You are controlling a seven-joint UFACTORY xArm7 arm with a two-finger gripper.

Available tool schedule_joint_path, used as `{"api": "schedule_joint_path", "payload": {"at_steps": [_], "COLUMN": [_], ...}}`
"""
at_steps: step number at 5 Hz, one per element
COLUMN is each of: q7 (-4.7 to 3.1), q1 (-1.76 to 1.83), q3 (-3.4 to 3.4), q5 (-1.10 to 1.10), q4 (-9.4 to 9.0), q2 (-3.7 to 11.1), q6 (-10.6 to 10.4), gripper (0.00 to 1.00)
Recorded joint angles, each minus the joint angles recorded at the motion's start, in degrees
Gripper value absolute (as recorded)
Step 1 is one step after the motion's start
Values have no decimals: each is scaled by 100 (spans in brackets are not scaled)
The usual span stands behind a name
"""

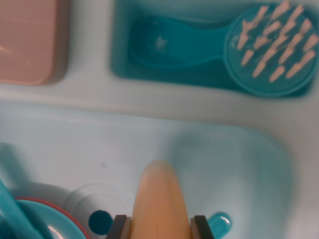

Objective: Pick detergent from the sink

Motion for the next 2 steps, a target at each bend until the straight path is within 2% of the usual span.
{"api": "schedule_joint_path", "payload": {"at_steps": [1, 2], "q7": [4, 4], "q1": [1, 1], "q3": [-1, -1], "q5": [-6, -6], "q4": [129, 129], "q2": [-40, -40], "q6": [168, 168], "gripper": [100, 100]}}
